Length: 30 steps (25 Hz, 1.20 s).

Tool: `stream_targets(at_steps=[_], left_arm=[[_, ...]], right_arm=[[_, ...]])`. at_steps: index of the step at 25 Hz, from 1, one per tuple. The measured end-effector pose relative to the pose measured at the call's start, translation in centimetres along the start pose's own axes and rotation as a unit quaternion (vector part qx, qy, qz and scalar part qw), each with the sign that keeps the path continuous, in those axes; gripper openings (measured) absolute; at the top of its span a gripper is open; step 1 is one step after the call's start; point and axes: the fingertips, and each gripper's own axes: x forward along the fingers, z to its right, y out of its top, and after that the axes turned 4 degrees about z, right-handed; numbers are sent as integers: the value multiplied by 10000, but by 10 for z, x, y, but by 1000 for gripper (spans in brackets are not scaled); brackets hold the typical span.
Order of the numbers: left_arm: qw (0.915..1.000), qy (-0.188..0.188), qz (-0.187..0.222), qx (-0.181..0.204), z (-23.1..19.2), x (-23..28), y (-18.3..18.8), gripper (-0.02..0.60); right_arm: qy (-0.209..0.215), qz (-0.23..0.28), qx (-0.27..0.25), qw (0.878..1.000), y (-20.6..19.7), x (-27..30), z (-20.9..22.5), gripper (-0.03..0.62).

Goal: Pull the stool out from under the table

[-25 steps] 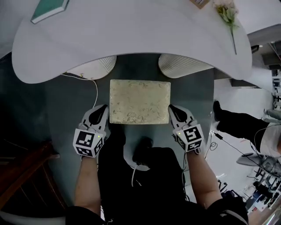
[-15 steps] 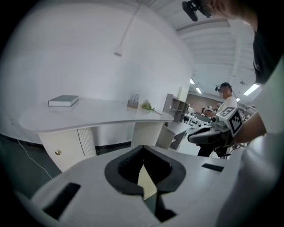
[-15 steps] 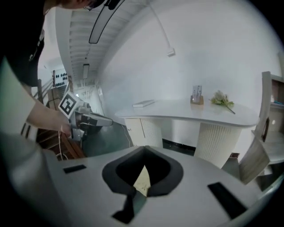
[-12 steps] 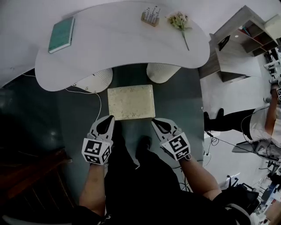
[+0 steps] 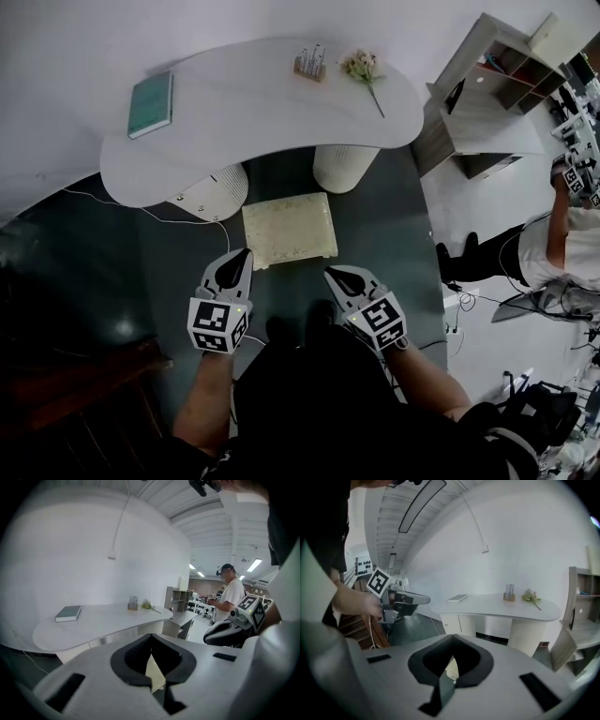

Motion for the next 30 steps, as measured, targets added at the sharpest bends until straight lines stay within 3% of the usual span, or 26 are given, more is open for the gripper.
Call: stream_targets(at_steps=[4, 9, 13, 19, 26, 30], left_arm=[[9999, 80, 81, 92, -18, -51, 4, 9], [9992, 259, 89, -299, -51, -108, 0, 9], [9990, 214, 348, -182, -56, -134, 18, 9], [9980, 263, 530, 230, -32, -167, 36, 9], [9943, 793, 677, 214, -9, -163, 53, 9], [9918, 1015, 775, -15, 20, -140, 69, 9]], right_arm=[[-57, 56, -23, 10000, 20, 8, -46, 3], [-58, 307, -332, 9990, 67, 16, -116, 4], [27, 297, -651, 9974, 84, 10, -147, 4], [-135, 760, -655, 9949, 127, -9, -143, 3], [151, 1043, -803, 9912, 136, -46, -114, 3], [73, 1266, -856, 9882, 145, -93, -63, 3]])
